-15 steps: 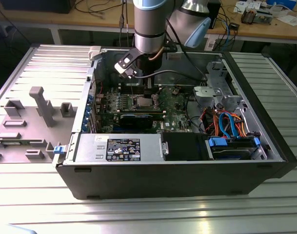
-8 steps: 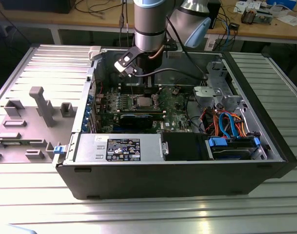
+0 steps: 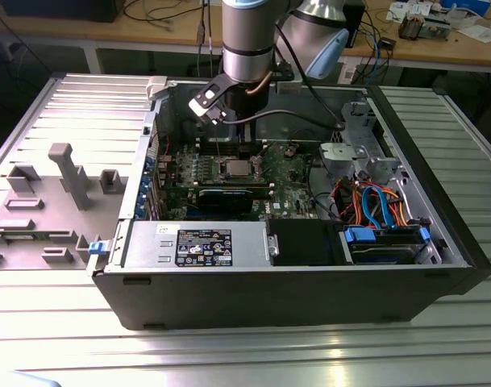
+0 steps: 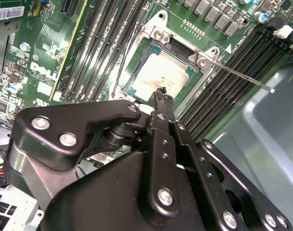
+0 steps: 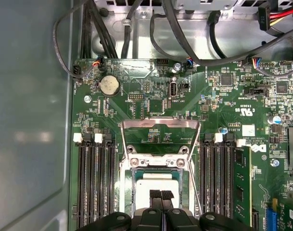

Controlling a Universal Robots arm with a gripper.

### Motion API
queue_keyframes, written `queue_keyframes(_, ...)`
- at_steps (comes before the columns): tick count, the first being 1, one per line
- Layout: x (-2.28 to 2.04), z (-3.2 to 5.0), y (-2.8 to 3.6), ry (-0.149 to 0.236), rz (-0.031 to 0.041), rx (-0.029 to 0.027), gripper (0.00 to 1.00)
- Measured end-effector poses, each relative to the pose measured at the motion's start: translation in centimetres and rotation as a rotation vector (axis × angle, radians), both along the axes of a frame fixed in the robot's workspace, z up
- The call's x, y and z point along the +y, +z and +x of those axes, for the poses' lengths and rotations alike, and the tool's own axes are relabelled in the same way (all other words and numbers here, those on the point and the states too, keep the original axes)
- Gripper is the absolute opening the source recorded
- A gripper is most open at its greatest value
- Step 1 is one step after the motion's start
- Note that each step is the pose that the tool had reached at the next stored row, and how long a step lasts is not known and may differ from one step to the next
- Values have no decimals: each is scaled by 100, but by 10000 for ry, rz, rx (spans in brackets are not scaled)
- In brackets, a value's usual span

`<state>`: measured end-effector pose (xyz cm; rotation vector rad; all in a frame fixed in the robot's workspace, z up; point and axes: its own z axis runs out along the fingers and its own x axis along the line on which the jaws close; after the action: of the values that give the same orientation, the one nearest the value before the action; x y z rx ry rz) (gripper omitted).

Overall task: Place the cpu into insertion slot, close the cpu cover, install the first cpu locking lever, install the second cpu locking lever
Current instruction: 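Close the cpu cover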

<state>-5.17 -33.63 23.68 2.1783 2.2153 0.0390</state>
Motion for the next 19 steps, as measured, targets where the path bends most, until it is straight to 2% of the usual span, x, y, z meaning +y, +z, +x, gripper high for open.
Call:
queue_keyframes(6,0,0,9,0,0,0,11)
queue_keyframes(8,0,4,10,1,-1,10,11)
queue_keyframes(10,0,13,9,-1,-1,50,11)
queue_keyframes(19,0,14,9,0,-1,62,11)
